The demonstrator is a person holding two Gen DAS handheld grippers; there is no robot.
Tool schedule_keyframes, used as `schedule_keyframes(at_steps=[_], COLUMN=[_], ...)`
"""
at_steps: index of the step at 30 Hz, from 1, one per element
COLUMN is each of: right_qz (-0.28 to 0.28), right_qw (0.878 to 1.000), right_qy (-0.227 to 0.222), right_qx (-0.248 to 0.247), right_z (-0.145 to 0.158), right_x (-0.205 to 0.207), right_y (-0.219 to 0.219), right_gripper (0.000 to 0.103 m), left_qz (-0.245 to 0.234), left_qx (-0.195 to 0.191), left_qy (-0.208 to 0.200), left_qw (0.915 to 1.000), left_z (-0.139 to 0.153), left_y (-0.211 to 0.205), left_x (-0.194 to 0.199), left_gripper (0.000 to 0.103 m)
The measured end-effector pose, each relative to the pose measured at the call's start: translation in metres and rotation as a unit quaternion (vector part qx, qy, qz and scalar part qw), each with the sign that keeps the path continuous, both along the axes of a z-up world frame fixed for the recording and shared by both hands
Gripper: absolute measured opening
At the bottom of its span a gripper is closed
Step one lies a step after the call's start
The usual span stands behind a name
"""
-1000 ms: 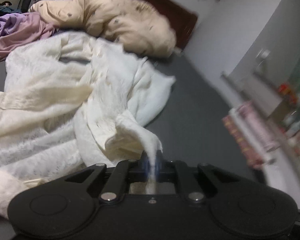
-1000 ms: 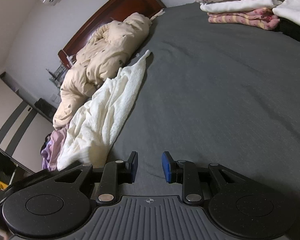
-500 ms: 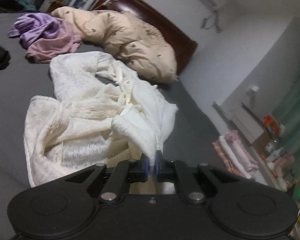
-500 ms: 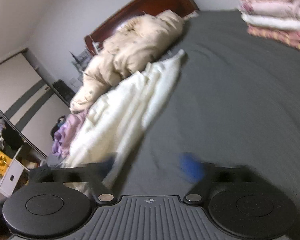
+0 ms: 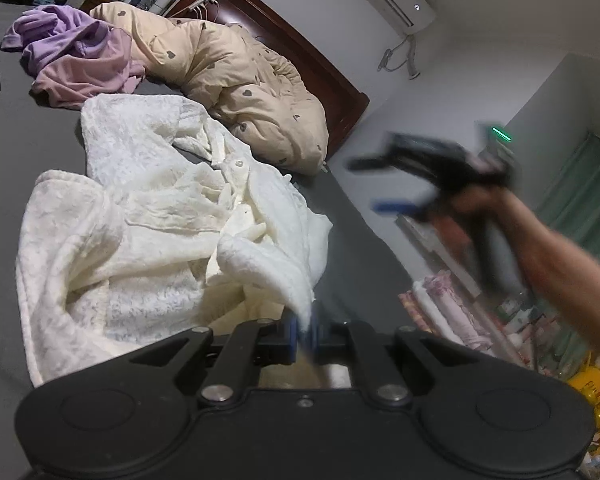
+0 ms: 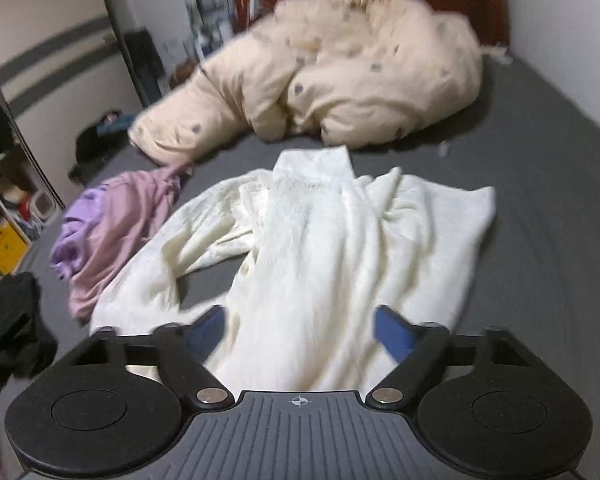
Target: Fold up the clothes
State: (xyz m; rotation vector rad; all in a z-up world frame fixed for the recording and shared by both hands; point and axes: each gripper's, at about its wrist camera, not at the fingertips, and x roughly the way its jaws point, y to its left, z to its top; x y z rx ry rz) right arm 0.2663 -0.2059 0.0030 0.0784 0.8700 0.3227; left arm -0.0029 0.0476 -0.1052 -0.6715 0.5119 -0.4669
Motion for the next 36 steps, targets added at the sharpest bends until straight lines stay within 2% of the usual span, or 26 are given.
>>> schedule_keyframes(at_steps=[1, 4, 5, 7, 10, 13, 15, 16, 18, 21, 22, 28, 34, 36], right_qz=[-0.002, -0.011, -0.017, -0.024, -0.029, -0.018, -0.015, -0.013, -0.013, -0.018, -0.020, -0.037, -0.091, -0.116], right_qw=[1.000, 0.994, 0.992, 0.992, 0.992, 0.993, 0.993, 0.992, 0.992, 0.990, 0.989, 0.987, 0.985, 0.982], right_qy=[0.006, -0.009, -0.008, 0.002, -0.002, -0.019, -0.019, -0.016, -0.010, -0.017, -0.023, -0.048, -0.064, -0.067], right_qx=[-0.017, -0.110, -0.124, -0.126, -0.120, -0.112, -0.120, -0.123, -0.128, -0.139, -0.143, -0.146, -0.130, -0.133], right_z=[-0.006, -0.026, -0.035, -0.050, -0.064, -0.066, -0.073, -0.076, -0.083, -0.088, -0.088, -0.060, -0.011, 0.002], right_x=[0.021, 0.069, 0.082, 0.102, 0.125, 0.137, 0.146, 0.150, 0.154, 0.152, 0.151, 0.139, 0.112, 0.100], right_y=[0.007, 0.020, 0.020, 0.014, 0.010, 0.014, 0.020, 0.024, 0.032, 0.041, 0.044, 0.031, -0.030, -0.057], right_gripper=[0.074, 0.074, 0.071, 0.062, 0.061, 0.061, 0.057, 0.049, 0.044, 0.019, 0.000, 0.000, 0.000, 0.000], left_qz=[0.001, 0.005, 0.010, 0.017, 0.019, 0.016, 0.012, 0.009, 0.003, -0.002, -0.003, -0.026, -0.066, -0.079], left_qx=[-0.006, -0.024, -0.027, -0.041, -0.056, -0.044, -0.038, -0.038, -0.038, -0.035, -0.033, -0.018, 0.026, 0.026], left_qy=[0.003, 0.009, 0.012, 0.026, 0.039, 0.035, 0.034, 0.035, 0.035, 0.027, 0.024, -0.005, -0.049, -0.056], left_qw=[1.0000, 0.9997, 0.9995, 0.9987, 0.9975, 0.9983, 0.9986, 0.9986, 0.9987, 0.9990, 0.9992, 0.9995, 0.9963, 0.9950], left_z=[-0.001, -0.003, -0.004, -0.008, -0.013, -0.014, -0.015, -0.015, -0.016, -0.013, -0.012, -0.002, 0.010, 0.012], left_y=[0.002, 0.010, 0.013, 0.019, 0.024, 0.021, 0.019, 0.018, 0.016, 0.014, 0.013, 0.004, -0.020, -0.027], left_x=[0.001, 0.007, 0.008, 0.011, 0.016, 0.018, 0.020, 0.020, 0.020, 0.019, 0.018, 0.009, -0.009, -0.014], left_gripper=[0.007, 0.007, 0.007, 0.007, 0.007, 0.007, 0.007, 0.007, 0.007, 0.007, 0.007, 0.007, 0.007, 0.007])
